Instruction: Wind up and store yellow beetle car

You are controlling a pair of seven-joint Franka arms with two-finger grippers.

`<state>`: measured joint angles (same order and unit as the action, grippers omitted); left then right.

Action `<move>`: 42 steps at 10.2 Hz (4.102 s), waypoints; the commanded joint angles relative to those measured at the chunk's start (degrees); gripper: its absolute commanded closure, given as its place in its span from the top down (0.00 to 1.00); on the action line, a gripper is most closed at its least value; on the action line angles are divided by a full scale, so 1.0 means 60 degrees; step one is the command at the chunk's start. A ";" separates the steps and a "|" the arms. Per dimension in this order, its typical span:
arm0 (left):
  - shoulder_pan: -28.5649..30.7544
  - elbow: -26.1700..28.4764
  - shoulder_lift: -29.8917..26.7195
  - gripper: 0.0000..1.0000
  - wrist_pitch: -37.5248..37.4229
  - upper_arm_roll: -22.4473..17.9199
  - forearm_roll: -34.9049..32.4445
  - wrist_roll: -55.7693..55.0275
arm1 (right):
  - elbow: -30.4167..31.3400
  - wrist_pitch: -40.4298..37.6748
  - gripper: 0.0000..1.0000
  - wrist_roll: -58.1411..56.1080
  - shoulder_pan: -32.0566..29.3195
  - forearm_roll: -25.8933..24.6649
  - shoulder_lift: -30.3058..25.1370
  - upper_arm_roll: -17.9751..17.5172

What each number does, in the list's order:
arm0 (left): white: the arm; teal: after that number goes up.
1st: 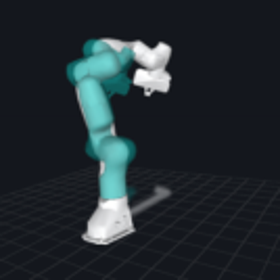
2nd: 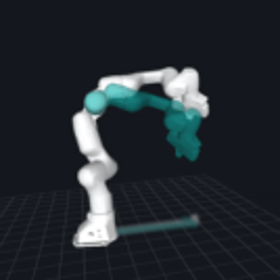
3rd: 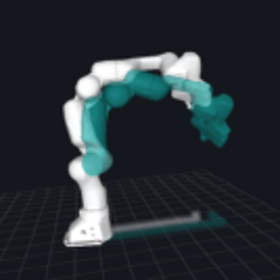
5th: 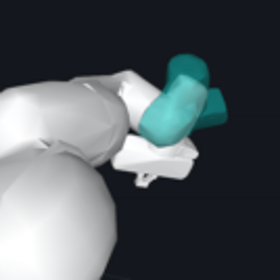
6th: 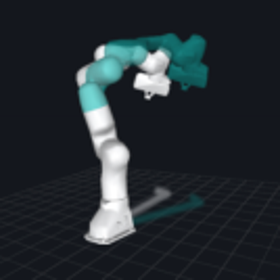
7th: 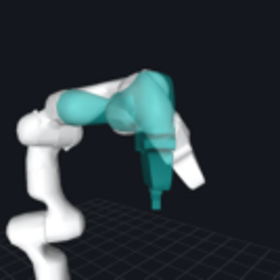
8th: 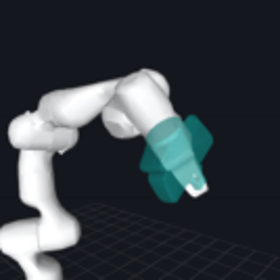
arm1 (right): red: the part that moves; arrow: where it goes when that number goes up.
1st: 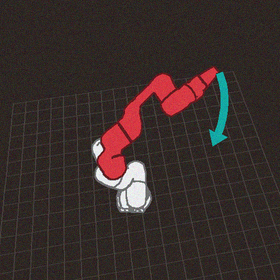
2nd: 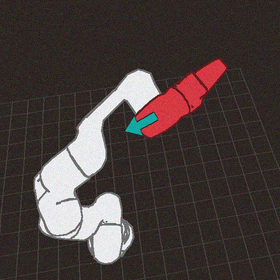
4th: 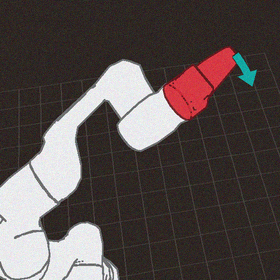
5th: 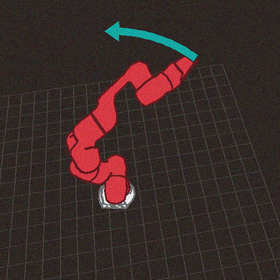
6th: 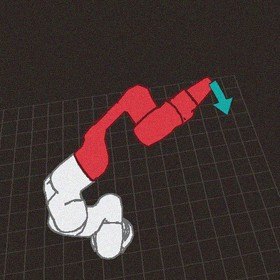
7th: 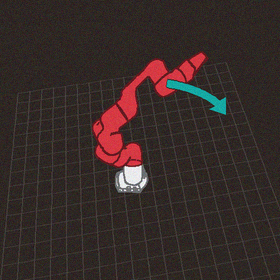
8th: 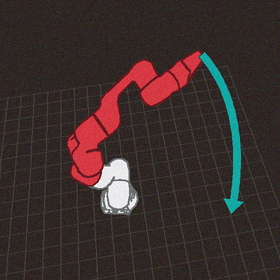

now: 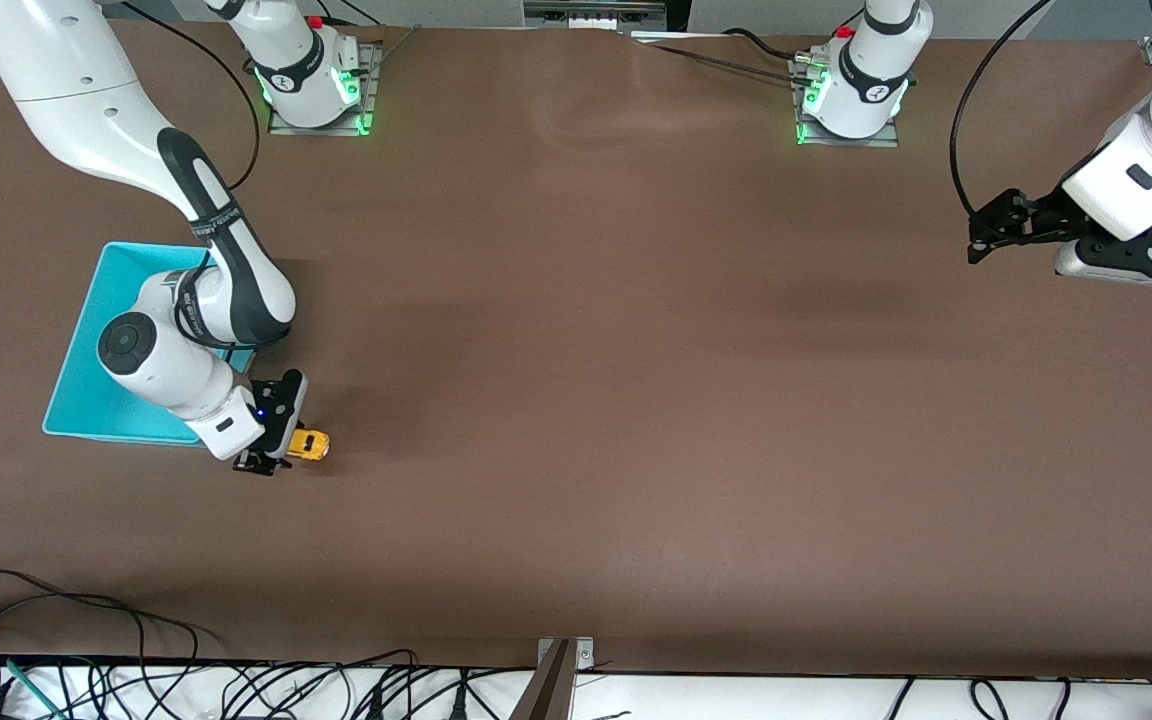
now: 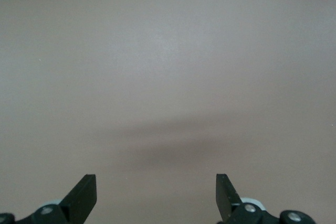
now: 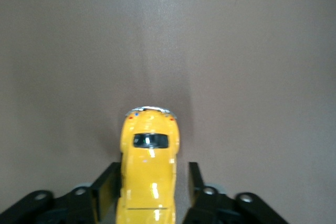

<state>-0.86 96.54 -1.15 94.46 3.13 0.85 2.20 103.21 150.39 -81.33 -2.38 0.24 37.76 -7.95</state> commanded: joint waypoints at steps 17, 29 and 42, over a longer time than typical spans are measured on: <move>-0.0164 -0.0021 -0.0073 1.00 -0.0552 -0.0200 0.0254 -0.0161 | 0.3357 -0.1713 0.00 0.0785 -0.0102 0.0091 -0.3994 0.2626; -0.0149 -0.0035 -0.0073 1.00 -0.0567 -0.0200 0.0268 -0.0161 | 0.4624 -0.0016 0.79 0.0752 -0.0351 0.0808 -0.3612 0.2921; -0.0149 -0.0035 -0.0073 1.00 -0.0567 -0.0200 0.0268 -0.0161 | -0.0763 -0.7322 1.00 1.0586 0.0000 -0.0127 -0.5254 0.2059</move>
<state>-1.50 96.54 -1.14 91.78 2.38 1.02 1.49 103.20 110.44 -25.16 -2.51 1.03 4.74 5.41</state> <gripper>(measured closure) 0.000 0.004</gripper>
